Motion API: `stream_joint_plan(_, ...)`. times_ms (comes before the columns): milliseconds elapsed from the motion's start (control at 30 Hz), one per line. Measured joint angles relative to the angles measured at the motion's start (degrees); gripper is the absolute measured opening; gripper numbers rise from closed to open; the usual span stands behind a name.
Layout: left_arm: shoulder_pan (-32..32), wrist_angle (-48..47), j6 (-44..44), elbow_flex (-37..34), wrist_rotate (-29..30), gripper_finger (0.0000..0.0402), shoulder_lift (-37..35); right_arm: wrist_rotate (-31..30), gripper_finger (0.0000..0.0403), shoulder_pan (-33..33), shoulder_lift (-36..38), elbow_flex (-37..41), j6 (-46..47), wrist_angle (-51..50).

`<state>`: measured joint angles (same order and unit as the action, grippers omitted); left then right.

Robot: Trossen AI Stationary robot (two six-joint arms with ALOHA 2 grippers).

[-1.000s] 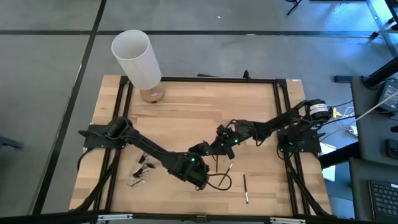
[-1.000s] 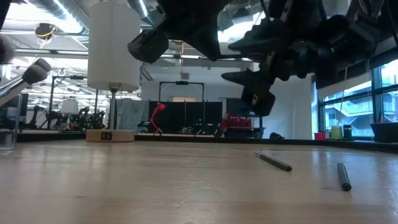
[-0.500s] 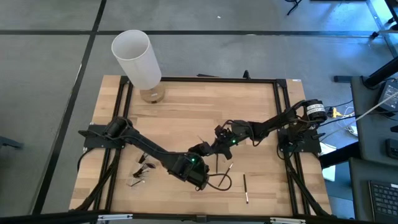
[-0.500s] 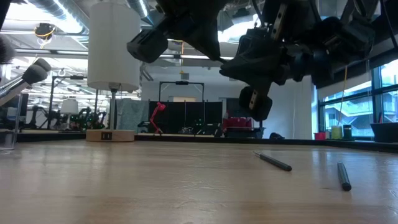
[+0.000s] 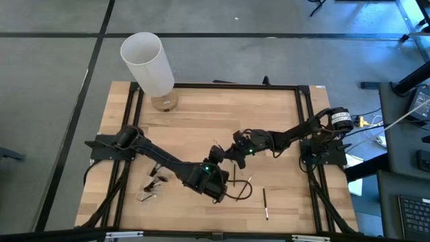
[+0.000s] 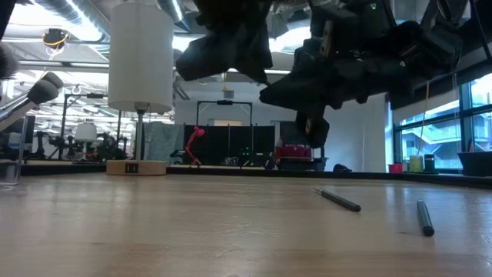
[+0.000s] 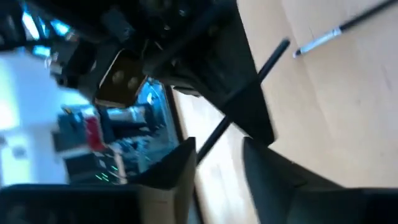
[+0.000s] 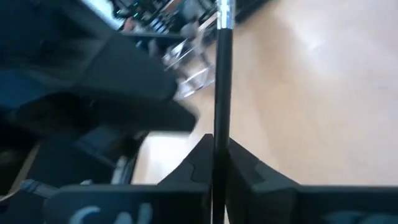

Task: Put items in baskets/containers
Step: Put the black eyeshadow brush into the transparent organizer

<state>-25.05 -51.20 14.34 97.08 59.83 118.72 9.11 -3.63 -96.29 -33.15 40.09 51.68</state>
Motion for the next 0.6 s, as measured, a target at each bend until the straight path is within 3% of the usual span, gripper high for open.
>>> stream_joint_plan(200, -0.5, -6.8, -20.3, 0.0, -2.2, 0.0201, -4.2, -6.3, 0.001, -0.2, 0.0, 0.0, -4.9, -0.1)
stream_joint_plan(367, 0.2, -15.3, -45.8, -0.6, -13.2, 0.0204, -11.0, -13.6, 0.0023, -2.0, 0.0, 0.0, -9.8, 0.8)
stream_joint_plan(500, -0.1, -11.0, -55.5, -4.9, -16.3, 0.0199, -15.4, -18.3, 0.0018, -4.0, 0.0, 0.0, -15.7, 4.4)
stream_joint_plan(600, -0.8, -4.1, -57.7, -9.6, -16.3, 0.0199, -17.9, -20.2, 0.001, -6.3, 0.0, 0.0, -22.0, 8.3)
